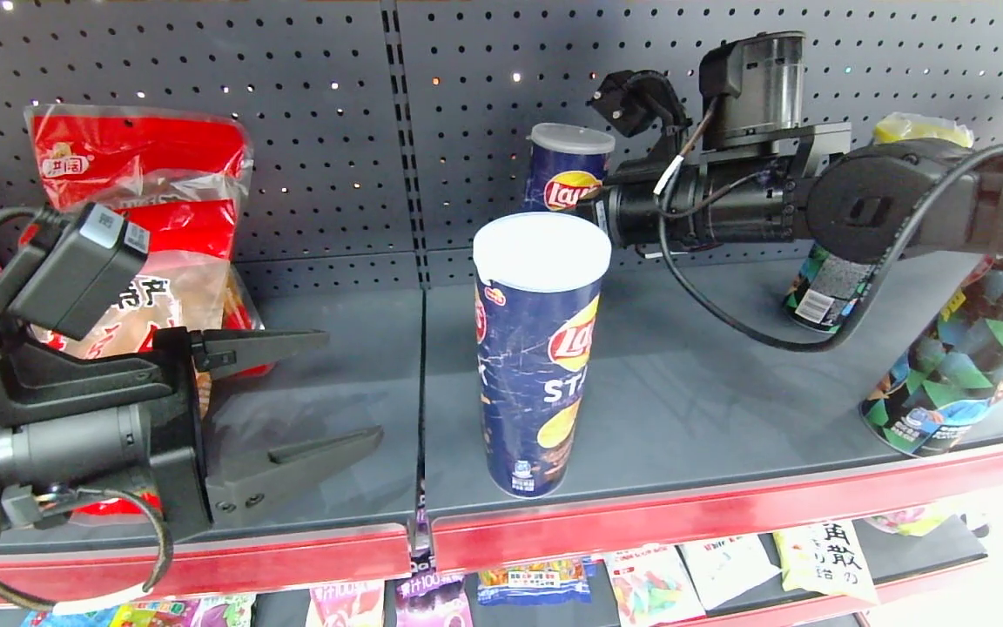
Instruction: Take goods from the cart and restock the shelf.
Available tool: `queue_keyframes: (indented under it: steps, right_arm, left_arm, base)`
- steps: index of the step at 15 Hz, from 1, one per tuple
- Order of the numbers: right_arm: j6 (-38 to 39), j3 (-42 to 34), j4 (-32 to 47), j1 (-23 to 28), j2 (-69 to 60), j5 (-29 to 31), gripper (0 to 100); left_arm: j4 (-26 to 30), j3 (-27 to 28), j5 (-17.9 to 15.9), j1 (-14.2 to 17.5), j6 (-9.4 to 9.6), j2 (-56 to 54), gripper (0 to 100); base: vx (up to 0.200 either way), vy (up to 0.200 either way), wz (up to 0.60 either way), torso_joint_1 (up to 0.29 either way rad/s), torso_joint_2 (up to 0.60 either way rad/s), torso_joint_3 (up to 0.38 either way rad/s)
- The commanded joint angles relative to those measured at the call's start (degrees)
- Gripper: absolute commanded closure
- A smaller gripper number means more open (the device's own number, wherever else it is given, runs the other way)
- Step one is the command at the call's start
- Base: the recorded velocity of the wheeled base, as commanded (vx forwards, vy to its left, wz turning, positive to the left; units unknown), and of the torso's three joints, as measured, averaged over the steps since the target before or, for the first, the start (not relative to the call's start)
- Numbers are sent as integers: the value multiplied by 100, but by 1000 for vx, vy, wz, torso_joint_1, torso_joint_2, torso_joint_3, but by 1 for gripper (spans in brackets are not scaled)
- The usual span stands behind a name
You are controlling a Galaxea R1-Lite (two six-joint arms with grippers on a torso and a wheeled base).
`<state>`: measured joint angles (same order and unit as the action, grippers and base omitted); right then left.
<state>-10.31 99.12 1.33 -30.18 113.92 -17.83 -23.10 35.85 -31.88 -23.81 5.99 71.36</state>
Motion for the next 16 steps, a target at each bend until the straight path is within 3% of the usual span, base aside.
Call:
queue_keyframes:
  steps: [1,7,8,12,16]
  right_arm:
    - [3,2,-27,-5,-72,-9,100]
    - [12,-86,-19,-49,-63,-1,100]
    - [3,-148,-27,-58,-63,-1,0]
    - [29,-235,-10,-67,-221,96,0]
    - [56,-895,-19,-58,-810,289,0]
  left_arm:
    - [-1,9,-3,-1,-1,27,0]
    - [-1,-8,-3,-1,-1,18,0]
    - [-1,-8,-3,-1,-1,18,0]
    - [-1,-8,-11,-1,-36,36,0]
    - [-1,36,-11,-1,-27,150,0]
  base:
    - [0,0,0,0,0,0]
    - [0,0,0,0,0,0]
    - [0,0,0,0,0,0]
    - [0,0,0,0,0,0]
    - [0,0,0,0,0,0]
